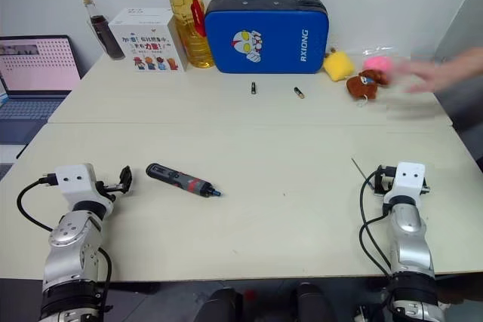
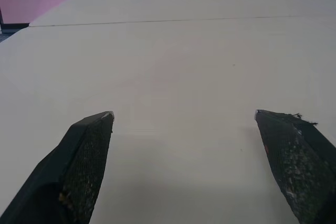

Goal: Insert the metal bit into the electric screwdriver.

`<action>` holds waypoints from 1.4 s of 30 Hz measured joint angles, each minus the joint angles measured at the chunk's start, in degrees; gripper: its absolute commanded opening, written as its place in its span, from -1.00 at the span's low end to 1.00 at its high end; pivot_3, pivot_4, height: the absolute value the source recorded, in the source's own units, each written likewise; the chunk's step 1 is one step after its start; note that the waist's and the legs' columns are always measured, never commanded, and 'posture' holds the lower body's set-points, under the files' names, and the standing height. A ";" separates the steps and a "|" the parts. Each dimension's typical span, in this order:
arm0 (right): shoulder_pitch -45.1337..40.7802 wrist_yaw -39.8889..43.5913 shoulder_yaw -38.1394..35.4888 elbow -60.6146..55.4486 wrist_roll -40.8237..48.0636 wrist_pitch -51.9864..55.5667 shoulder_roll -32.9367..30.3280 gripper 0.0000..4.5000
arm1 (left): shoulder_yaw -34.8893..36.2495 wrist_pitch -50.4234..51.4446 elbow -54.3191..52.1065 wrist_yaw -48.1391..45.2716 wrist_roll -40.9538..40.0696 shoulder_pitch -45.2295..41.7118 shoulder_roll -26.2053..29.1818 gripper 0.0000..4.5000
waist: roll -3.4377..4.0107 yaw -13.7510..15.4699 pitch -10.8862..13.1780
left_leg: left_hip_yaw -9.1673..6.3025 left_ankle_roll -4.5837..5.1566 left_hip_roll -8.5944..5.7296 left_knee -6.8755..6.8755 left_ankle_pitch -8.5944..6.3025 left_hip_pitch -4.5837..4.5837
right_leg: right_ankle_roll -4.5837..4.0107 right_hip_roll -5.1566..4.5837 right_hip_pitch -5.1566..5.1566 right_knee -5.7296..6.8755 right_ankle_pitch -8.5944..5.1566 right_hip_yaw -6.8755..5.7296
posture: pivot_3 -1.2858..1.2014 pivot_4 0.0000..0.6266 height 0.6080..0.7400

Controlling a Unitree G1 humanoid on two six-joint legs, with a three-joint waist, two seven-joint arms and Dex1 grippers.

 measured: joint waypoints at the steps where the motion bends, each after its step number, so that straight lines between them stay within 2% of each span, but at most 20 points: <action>1: 0.05 0.00 0.00 -0.04 0.00 0.00 0.00 1.00 | 0.00 0.00 0.04 -0.01 -0.03 -0.03 0.00 1.00 | 0.00 0.00 0.00 | 0.00 0.00 0.00 0.00 0.00 0.00 | 0.00 0.00 0.00 0.00 0.00 0.00 | 0.03 -0.52 1.00; 7: 0.86 -0.11 -0.04 -0.99 0.02 0.16 0.03 1.00 | -0.01 -2.90 5.68 -0.59 -0.05 -2.10 0.12 1.00 | 0.00 0.01 0.00 | 0.01 0.00 -0.02 0.00 0.00 -0.01 | 0.00 0.02 0.00 -0.02 0.00 0.00 | 0.03 -0.52 1.00; 10: 1.13 0.33 0.11 -1.50 -0.06 0.47 -0.34 1.00 | 0.07 -3.51 7.73 -4.70 -2.36 -2.85 1.82 1.00 | 0.00 0.02 0.00 | 0.00 0.00 -0.02 0.00 0.00 -0.02 | 0.00 0.05 -0.02 -0.01 0.00 -0.03 | 0.03 -0.52 1.00; 15: 2.90 7.40 1.31 -7.48 1.43 2.50 -4.17 1.00 | 0.65 -0.23 9.26 -18.06 -6.38 -6.74 14.29 1.00 | 0.10 -0.15 0.07 | 0.00 0.00 -0.04 -0.03 0.00 -0.04 | -0.02 0.14 -0.06 -0.02 -0.02 -0.07 | 0.03 -0.52 1.00; 18: 3.53 15.52 3.22 -14.21 5.63 5.54 -6.71 1.00 | -1.05 3.45 9.01 -26.82 -7.64 -11.27 20.64 1.00 | 0.21 -0.07 0.14 | 0.01 0.01 -0.06 -0.02 -0.01 -0.02 | -0.01 0.14 -0.04 0.00 -0.03 -0.14 | 0.03 -0.52 1.00; 22: 4.47 30.43 7.44 -25.00 15.34 12.65 -12.30 1.00 | -9.93 8.08 8.48 -42.05 -7.11 -20.64 28.85 1.00 | 0.21 0.04 0.17 | -0.02 0.01 -0.21 0.00 -0.01 -0.09 | -0.01 0.23 -0.04 -0.08 -0.03 -0.20 | 0.03 -0.52 1.00; 24: 4.93 36.41 8.97 -29.56 20.49 16.86 -15.18 1.00 | -15.52 8.86 8.37 -48.98 -5.14 -25.88 30.87 1.00 | 0.24 0.03 0.19 | 0.01 0.02 -0.24 -0.01 -0.01 -0.07 | -0.01 0.24 -0.04 -0.08 -0.03 -0.20 | 0.03 -0.52 1.00; 29: 4.90 46.98 14.25 -38.17 29.62 25.31 -19.56 1.00 | -32.68 5.35 6.60 -67.42 2.41 -34.27 31.12 1.00 | 0.27 -0.15 0.21 | 0.04 0.03 -0.14 -0.01 -0.02 -0.05 | -0.05 0.40 -0.06 -0.07 -0.05 -0.16 | 0.03 -0.52 1.00; 31: 4.90 47.76 15.10 -38.65 29.81 26.03 -19.63 1.00 | -35.12 3.37 6.36 -70.10 4.17 -34.79 30.83 1.00 | 0.27 -0.51 0.22 | 0.06 0.05 -0.07 0.00 -0.03 -0.05 | -0.07 0.48 -0.09 -0.05 -0.06 -0.12 | 0.03 -0.52 1.00; 33: 4.64 48.31 16.58 -38.83 29.87 26.43 -19.62 1.00 | -40.40 -2.41 6.80 -74.58 8.62 -36.94 30.65 1.00 | 0.27 -0.58 0.22 | 0.02 0.06 -0.02 0.00 -0.03 -0.06 | -0.10 0.57 -0.10 -0.05 -0.08 -0.14 | 0.03 -0.52 1.00; 35: 3.53 48.34 19.73 -40.01 29.58 26.70 -17.54 1.00 | -46.17 -12.06 8.90 -78.24 14.36 -40.42 27.18 1.00 | 0.28 -0.26 0.23 | -0.02 0.06 0.02 0.01 -0.03 -0.07 | -0.13 0.64 -0.10 -0.04 -0.09 -0.14 | 0.03 -0.52 1.00; 39: 3.84 48.24 21.68 -41.77 29.52 26.73 -16.22 1.00 | -52.24 -19.15 10.40 -81.09 17.64 -41.57 25.21 1.00 | 0.28 -0.34 0.26 | -0.01 0.09 0.04 0.02 -0.05 -0.13 | -0.13 0.66 -0.14 -0.07 -0.09 -0.13 | 0.03 -0.52 1.00; 42: 4.52 48.04 22.42 -42.06 29.38 26.71 -16.02 1.00 | -52.98 -20.23 10.71 -81.22 19.34 -42.08 23.45 1.00 | 0.28 -0.26 0.27 | -0.07 0.10 0.05 0.07 -0.05 -0.17 | -0.13 0.66 -0.15 -0.06 -0.09 -0.14 | 0.03 -0.52 1.00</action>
